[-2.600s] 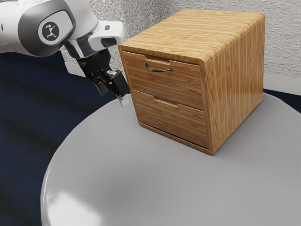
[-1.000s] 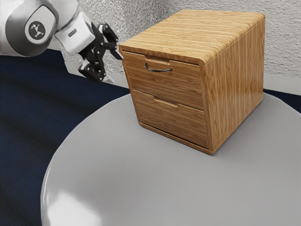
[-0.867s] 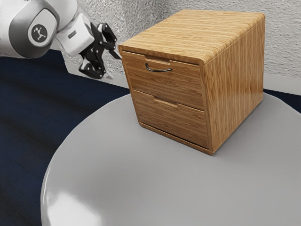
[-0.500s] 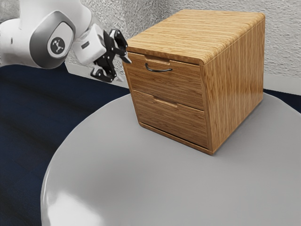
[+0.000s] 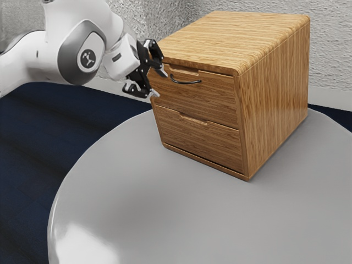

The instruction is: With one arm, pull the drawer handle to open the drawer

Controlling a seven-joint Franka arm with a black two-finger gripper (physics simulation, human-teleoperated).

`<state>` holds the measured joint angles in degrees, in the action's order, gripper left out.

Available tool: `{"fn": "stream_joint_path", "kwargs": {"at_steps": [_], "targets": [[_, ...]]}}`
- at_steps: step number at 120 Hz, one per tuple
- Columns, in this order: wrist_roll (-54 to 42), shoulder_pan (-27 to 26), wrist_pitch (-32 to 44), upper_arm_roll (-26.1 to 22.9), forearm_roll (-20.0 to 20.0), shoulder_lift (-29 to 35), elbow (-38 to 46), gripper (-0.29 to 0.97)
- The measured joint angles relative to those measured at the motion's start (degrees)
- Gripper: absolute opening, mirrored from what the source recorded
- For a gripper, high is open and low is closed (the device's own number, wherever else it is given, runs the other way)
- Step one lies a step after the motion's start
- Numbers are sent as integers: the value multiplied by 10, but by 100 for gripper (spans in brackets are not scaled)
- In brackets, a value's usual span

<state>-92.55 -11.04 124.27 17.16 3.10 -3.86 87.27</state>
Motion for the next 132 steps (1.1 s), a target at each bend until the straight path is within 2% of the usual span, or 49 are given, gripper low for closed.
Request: {"fn": "stream_joint_path", "kwargs": {"at_steps": [93, 121, 132], "targets": [[-12, 1, 7, -3, 14, -43, -34, 27], [-14, 1, 9, -2, 16, -48, -34, 37], [-15, 1, 9, -3, 15, -49, -34, 28]]}}
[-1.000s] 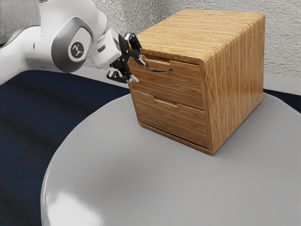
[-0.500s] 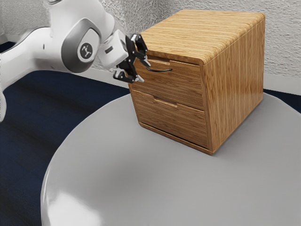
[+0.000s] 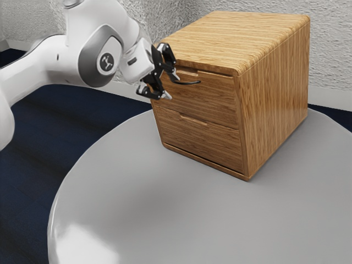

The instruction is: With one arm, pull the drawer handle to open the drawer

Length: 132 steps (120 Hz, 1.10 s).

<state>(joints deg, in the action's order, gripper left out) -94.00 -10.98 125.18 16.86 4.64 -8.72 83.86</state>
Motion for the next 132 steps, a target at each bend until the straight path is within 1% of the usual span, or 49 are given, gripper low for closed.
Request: {"fn": "stream_joint_path", "kwargs": {"at_steps": [17, 62, 96, 132], "targets": [[-1, 1, 0, 0, 1, 1, 0, 24], [-3, 0, -3, 0, 4, 10, 5, 17], [-4, 0, -3, 0, 8, 16, 9, 7], [-4, -1, -3, 0, 9, 24, 20, 5]]}}
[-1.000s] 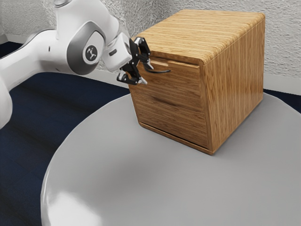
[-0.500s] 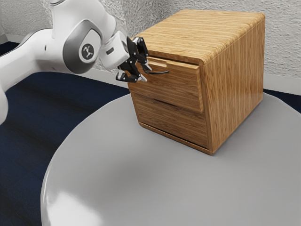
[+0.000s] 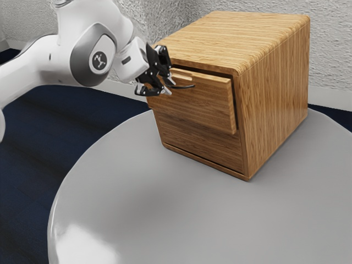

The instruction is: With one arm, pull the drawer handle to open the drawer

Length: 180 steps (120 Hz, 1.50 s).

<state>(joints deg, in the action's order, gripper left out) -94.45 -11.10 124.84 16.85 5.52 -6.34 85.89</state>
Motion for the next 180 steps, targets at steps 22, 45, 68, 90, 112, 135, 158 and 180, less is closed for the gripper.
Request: {"fn": "stream_joint_path", "kwargs": {"at_steps": [22, 45, 68, 90, 112, 135, 158, 180], "targets": [[0, 1, -1, -1, 0, 17, 19, 4], [0, -1, 0, -1, 0, 30, 36, 4], [0, -3, 0, -2, -1, 50, 57, 4], [1, -4, 0, -2, -1, 63, 72, 3], [1, -6, 2, -2, -2, 80, 89, 3], [2, -7, 3, -1, -3, 89, 100, 3], [2, -4, 3, -1, -4, 103, 114, 3], [3, -3, 4, -2, -6, 116, 130, 3]]}}
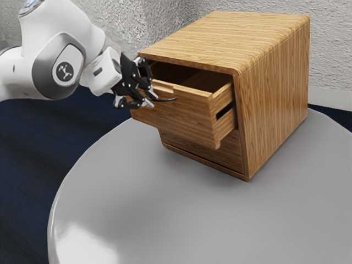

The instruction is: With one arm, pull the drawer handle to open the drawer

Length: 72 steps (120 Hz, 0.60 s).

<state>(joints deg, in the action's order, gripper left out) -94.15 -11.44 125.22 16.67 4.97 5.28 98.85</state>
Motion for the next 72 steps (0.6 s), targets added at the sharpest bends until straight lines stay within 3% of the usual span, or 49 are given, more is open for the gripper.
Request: {"fn": "stream_joint_path", "kwargs": {"at_steps": [72], "targets": [[2, 2, 7, -6, -2, 52, 57, 2]]}}
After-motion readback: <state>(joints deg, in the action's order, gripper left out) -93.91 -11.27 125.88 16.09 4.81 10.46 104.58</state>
